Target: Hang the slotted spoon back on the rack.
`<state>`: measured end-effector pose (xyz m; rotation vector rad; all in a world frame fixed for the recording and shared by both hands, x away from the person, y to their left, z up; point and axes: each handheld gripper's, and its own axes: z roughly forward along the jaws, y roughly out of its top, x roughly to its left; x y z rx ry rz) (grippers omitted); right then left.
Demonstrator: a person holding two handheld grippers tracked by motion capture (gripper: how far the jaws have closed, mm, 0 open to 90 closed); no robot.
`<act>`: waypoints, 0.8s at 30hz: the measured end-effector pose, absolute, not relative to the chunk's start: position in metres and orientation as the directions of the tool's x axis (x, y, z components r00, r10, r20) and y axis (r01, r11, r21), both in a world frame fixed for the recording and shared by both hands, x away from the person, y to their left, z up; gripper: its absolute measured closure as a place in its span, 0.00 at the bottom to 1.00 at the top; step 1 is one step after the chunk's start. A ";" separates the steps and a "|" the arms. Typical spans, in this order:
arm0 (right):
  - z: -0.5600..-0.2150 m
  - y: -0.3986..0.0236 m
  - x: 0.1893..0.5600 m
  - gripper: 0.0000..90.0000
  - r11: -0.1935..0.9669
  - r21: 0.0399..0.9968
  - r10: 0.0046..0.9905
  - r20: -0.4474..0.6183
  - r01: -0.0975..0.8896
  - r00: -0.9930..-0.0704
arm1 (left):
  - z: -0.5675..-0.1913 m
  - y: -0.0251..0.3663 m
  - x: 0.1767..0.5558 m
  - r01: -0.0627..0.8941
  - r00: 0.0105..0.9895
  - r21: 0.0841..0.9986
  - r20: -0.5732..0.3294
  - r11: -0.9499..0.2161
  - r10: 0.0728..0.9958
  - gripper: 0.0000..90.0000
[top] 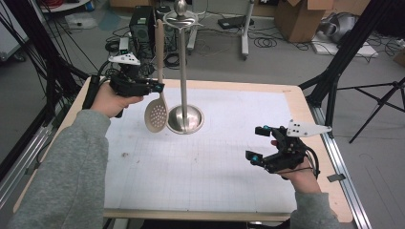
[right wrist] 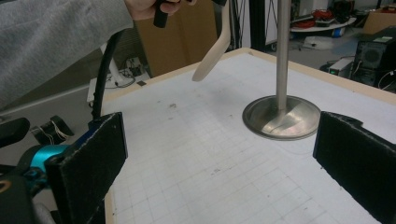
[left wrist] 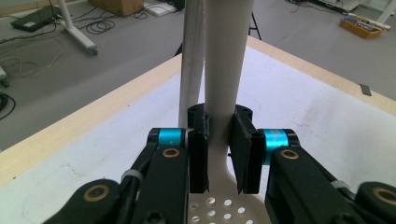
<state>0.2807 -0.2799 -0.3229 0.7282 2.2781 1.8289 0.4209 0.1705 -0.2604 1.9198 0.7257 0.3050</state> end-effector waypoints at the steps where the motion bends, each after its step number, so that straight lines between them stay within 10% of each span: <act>1: -0.323 -0.280 0.281 0.02 0.148 0.947 0.443 0.194 0.285 -0.875 | -0.260 0.171 0.421 0.348 0.787 0.888 -0.102 -0.301 0.608 0.86; 9: -0.324 -0.279 0.281 0.02 0.152 0.945 0.443 0.196 0.288 -0.875 | -0.257 0.176 0.416 0.330 0.785 0.893 -0.079 -0.307 0.614 0.82; 24: -0.325 -0.277 0.283 0.02 0.164 0.944 0.439 0.191 0.287 -0.878 | -0.271 0.190 0.399 0.248 0.782 0.936 -0.042 -0.248 0.622 0.43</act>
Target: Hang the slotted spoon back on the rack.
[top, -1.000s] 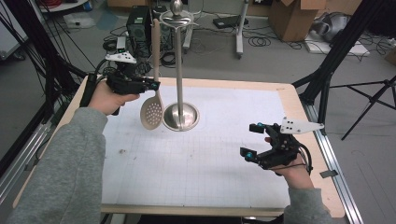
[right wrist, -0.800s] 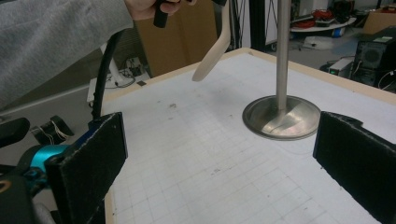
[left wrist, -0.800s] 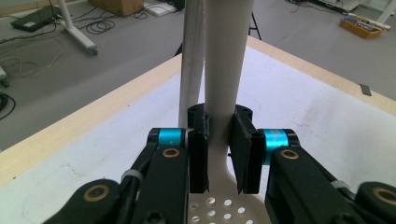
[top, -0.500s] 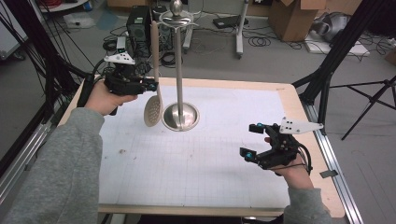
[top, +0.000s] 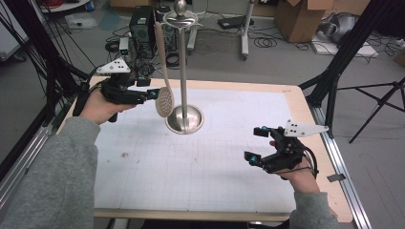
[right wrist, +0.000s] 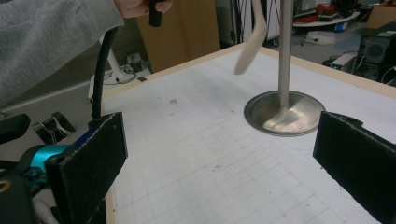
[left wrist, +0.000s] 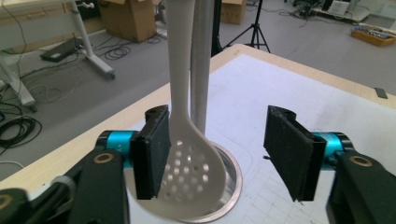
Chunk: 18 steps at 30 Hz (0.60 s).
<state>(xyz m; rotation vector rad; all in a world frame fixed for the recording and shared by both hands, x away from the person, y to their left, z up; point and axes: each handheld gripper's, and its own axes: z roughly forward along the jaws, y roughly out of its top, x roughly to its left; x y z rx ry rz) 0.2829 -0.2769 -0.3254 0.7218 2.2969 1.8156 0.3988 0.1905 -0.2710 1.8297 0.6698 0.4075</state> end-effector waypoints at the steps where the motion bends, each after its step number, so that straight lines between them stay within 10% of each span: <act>1: -0.325 -0.277 0.283 0.02 0.165 0.942 0.439 0.194 0.292 -0.877 | -0.272 0.193 0.398 0.248 0.782 0.939 -0.049 -0.239 0.621 0.40; 18: -0.326 -0.274 0.283 0.02 0.177 0.940 0.444 0.188 0.291 -0.876 | -0.293 0.228 0.360 0.170 0.817 0.969 -0.037 -0.178 0.576 0.25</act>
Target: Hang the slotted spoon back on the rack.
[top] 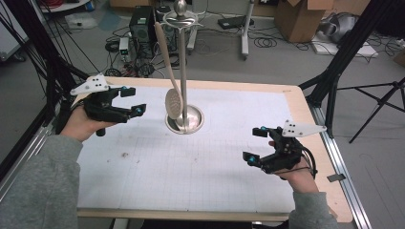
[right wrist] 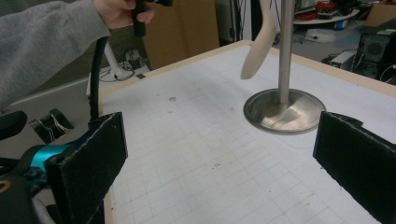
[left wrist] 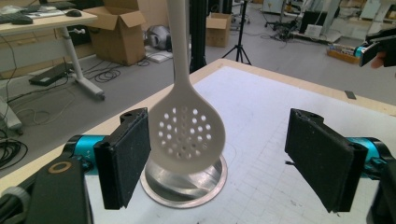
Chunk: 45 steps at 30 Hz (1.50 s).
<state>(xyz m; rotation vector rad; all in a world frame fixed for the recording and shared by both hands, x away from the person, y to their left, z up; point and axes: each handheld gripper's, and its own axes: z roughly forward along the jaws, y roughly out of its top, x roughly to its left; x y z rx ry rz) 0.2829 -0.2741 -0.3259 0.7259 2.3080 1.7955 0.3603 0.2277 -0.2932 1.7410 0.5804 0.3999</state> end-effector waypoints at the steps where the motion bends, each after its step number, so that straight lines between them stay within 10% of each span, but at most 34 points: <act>1: -0.326 -0.274 0.283 0.02 0.179 0.941 0.445 0.182 0.287 -0.877 | -0.295 0.230 0.358 0.167 0.816 0.971 -0.038 -0.173 0.577 0.25; 45: -0.329 -0.266 0.289 0.02 0.179 0.938 0.470 0.185 0.298 -0.863 | -0.363 0.270 0.279 0.205 0.699 0.973 -0.068 -0.108 0.712 0.17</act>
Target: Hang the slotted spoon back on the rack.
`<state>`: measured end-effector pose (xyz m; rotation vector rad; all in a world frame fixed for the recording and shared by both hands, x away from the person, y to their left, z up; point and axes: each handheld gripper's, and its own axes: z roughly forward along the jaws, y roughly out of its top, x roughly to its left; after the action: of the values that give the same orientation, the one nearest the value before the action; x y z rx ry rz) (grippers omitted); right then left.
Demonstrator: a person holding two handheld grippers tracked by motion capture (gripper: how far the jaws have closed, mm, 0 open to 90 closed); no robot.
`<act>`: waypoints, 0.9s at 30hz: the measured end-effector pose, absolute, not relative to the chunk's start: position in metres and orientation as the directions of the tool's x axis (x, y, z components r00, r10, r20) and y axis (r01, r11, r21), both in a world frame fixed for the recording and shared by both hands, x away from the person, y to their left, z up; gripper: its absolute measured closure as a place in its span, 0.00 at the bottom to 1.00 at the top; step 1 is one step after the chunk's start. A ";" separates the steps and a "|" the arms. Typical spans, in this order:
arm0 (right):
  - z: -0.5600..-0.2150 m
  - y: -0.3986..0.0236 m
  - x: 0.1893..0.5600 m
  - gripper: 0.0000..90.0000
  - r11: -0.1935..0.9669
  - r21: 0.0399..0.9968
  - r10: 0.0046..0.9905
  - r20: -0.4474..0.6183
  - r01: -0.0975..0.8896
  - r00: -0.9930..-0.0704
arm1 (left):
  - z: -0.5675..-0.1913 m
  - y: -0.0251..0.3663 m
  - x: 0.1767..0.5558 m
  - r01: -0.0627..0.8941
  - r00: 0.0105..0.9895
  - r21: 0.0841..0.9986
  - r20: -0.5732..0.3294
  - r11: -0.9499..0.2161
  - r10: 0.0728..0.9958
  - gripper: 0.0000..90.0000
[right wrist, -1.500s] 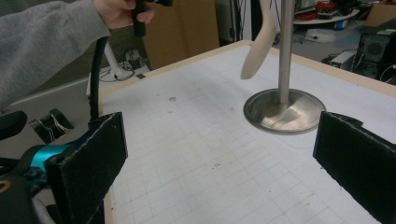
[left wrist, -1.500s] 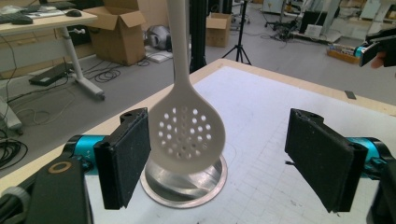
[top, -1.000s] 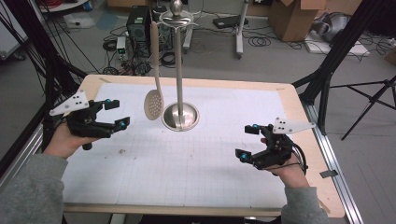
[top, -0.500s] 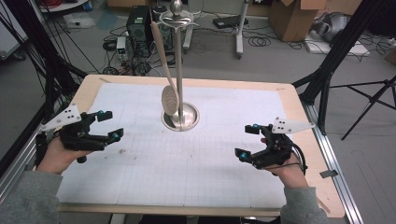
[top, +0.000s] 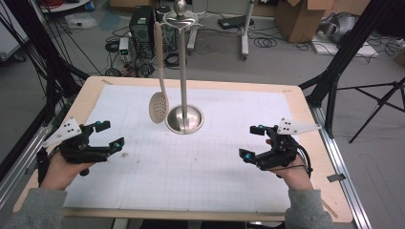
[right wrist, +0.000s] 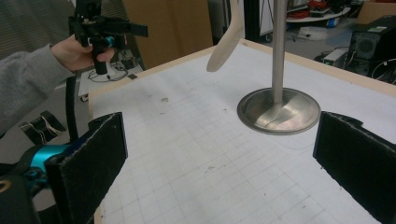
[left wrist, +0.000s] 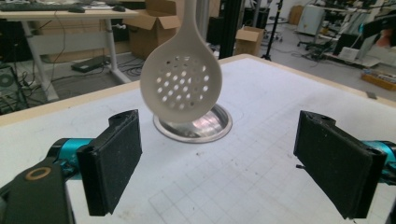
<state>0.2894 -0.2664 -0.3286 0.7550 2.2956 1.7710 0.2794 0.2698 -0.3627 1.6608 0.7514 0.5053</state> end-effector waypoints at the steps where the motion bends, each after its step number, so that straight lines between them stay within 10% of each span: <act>1: -0.328 -0.266 0.289 0.02 0.178 0.937 0.474 0.187 0.302 -0.861 | -0.364 0.269 0.278 0.210 0.694 0.969 -0.053 -0.131 0.718 0.17; 27: -0.349 -0.305 0.287 0.02 0.069 0.963 0.684 0.143 0.259 -0.715 | -0.383 0.329 0.253 0.211 0.506 0.974 -0.036 -0.083 0.862 0.17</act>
<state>0.2866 -0.3054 -0.3492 0.9405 2.0052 1.6845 0.2526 0.3286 -0.3829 1.5947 0.9435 0.7040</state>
